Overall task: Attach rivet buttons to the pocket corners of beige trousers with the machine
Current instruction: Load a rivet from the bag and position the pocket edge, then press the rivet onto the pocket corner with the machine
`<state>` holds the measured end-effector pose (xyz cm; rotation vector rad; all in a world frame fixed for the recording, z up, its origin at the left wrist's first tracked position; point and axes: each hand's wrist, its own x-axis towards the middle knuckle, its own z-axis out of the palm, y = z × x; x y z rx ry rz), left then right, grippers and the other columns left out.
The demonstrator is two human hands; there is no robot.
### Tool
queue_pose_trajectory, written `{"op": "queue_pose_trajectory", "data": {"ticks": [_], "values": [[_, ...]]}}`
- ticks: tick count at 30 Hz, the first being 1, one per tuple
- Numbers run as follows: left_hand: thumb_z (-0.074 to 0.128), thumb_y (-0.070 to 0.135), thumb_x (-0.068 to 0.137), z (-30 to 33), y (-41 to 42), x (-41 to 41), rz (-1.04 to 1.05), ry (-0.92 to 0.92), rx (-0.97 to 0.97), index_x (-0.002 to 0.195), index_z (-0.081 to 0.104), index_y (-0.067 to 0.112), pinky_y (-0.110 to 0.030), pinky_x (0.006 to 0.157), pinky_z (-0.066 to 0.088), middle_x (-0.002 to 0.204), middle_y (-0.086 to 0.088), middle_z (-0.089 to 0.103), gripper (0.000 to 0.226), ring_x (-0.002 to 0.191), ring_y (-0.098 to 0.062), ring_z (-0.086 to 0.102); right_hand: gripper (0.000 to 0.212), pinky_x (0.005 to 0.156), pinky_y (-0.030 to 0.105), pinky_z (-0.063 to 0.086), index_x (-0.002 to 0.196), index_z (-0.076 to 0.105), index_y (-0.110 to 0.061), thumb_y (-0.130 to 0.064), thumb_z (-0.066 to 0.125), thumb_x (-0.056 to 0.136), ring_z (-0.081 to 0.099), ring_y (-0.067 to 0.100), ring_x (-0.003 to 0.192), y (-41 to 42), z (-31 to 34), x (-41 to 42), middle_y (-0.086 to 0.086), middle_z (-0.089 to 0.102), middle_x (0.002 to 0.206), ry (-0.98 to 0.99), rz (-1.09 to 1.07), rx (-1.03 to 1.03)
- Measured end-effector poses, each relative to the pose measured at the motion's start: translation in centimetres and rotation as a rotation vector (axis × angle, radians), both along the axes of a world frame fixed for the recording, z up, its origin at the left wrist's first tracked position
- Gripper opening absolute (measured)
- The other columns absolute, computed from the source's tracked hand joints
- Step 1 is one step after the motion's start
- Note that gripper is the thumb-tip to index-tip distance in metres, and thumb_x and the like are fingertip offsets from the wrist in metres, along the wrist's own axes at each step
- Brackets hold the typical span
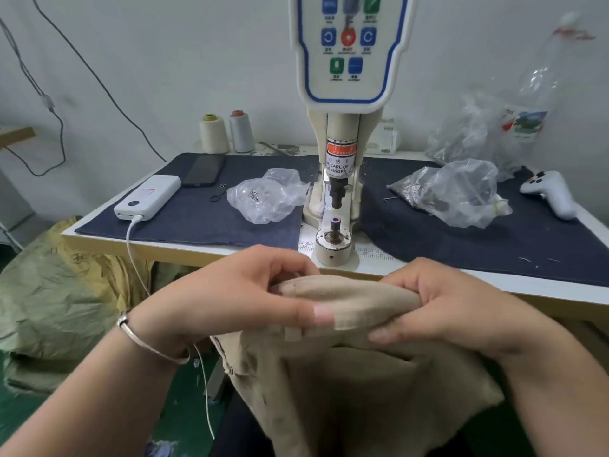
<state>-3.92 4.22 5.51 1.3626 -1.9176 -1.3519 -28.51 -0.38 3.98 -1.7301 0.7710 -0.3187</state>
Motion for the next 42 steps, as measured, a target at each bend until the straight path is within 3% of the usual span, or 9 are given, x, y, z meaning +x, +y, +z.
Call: {"op": "queue_pose_trajectory", "data": {"ticks": [4, 9, 12, 15, 22, 30, 33, 38, 42], "values": [[0.092, 0.04, 0.063, 0.1, -0.8, -0.1, -0.128, -0.258, 0.11, 0.096, 0.073, 0.027, -0.02, 0.068, 0.055, 0.09, 0.005, 0.078, 0.04, 0.082, -0.012, 0.075, 0.018, 0.065, 0.029, 0.054, 0.086, 0.075, -0.005, -0.004, 0.08, 0.069, 0.066, 0.025, 0.072, -0.5, -0.2, -1.6, 0.02, 0.071, 0.083, -0.131, -0.12, 0.226], [0.089, 0.022, 0.069, -0.3, -1.8, 0.6, -0.082, -0.19, 0.094, 0.088, 0.076, 0.017, -0.026, 0.071, 0.059, 0.087, -0.004, 0.079, 0.024, 0.081, -0.02, 0.076, 0.034, 0.08, 0.041, 0.043, 0.098, 0.068, 0.0, -0.02, 0.071, 0.07, 0.058, 0.03, 0.083, -0.6, 0.1, -2.4, 0.025, 0.065, 0.091, -0.099, -0.181, 0.175], [0.085, 0.032, 0.068, -0.9, -1.3, 0.3, 0.013, -0.208, -0.206, 0.101, 0.07, 0.037, -0.026, 0.067, 0.056, 0.085, 0.008, 0.074, 0.037, 0.076, -0.01, 0.071, 0.005, 0.068, 0.027, 0.046, 0.081, 0.072, -0.013, -0.012, 0.074, 0.076, 0.059, 0.015, 0.07, -0.4, 0.8, -2.6, 0.007, 0.066, 0.075, -0.093, -0.163, -0.169], [0.078, 0.044, 0.072, -1.6, -0.2, -0.1, 0.082, -0.163, -0.549, 0.128, 0.051, 0.05, -0.026, 0.063, 0.054, 0.101, 0.01, 0.063, 0.063, 0.077, -0.014, 0.067, 0.036, 0.073, 0.014, 0.049, 0.094, 0.077, -0.023, 0.006, 0.077, 0.073, 0.069, 0.007, 0.083, 0.1, 0.7, -3.0, -0.003, 0.074, 0.088, -0.163, -0.262, -0.47], [0.063, 0.026, 0.087, -2.1, 0.9, -0.6, 0.071, -0.178, -1.037, 0.101, 0.058, 0.029, -0.026, 0.07, 0.049, 0.106, 0.013, 0.051, 0.015, 0.086, -0.013, 0.06, 0.034, 0.072, 0.018, 0.049, 0.098, 0.076, -0.018, -0.018, 0.08, 0.064, 0.066, 0.017, 0.078, 0.8, 0.0, -3.2, 0.0, 0.068, 0.085, -0.325, -0.342, -0.633], [0.053, 0.043, 0.091, -1.7, -0.5, -0.3, 0.063, -0.359, -0.849, 0.073, 0.062, 0.012, -0.021, 0.074, 0.042, 0.115, 0.006, 0.048, 0.037, 0.086, -0.007, 0.051, 0.009, 0.078, 0.014, 0.042, 0.073, 0.071, -0.021, -0.026, 0.078, 0.071, 0.061, 0.013, 0.088, 0.7, 0.2, -2.9, -0.006, 0.063, 0.093, -0.21, -0.409, -0.797], [0.053, 0.041, 0.093, -1.8, -0.9, -0.2, 0.057, -0.002, -0.571, 0.081, 0.066, 0.003, -0.025, 0.093, 0.044, 0.12, 0.005, 0.057, 0.042, 0.108, -0.015, 0.056, 0.007, 0.083, 0.01, 0.038, 0.079, 0.062, -0.021, -0.027, 0.066, 0.082, 0.058, 0.01, 0.103, 0.8, 0.6, -2.8, -0.012, 0.063, 0.11, -0.13, -0.413, -0.896], [0.057, 0.035, 0.096, -1.5, -1.5, -2.2, 0.197, 0.512, -0.212, 0.094, 0.069, 0.01, -0.035, 0.07, 0.048, 0.088, -0.012, 0.064, 0.028, 0.08, -0.025, 0.058, 0.017, 0.05, 0.015, 0.031, 0.083, 0.051, -0.018, -0.033, 0.055, 0.092, 0.037, 0.003, 0.053, 0.1, -0.2, -1.2, -0.007, 0.046, 0.06, -0.394, -0.329, -0.492], [0.053, 0.028, 0.096, -0.8, -2.7, -3.5, 0.253, 0.648, -0.146, 0.085, 0.071, 0.014, -0.021, 0.065, 0.054, 0.08, -0.004, 0.068, 0.026, 0.071, -0.012, 0.064, 0.048, 0.062, 0.026, 0.05, 0.095, 0.07, -0.023, -0.056, 0.082, 0.062, 0.066, 0.015, 0.071, -0.9, 0.1, -1.5, 0.0, 0.072, 0.08, -0.14, -0.046, -0.215]]}}
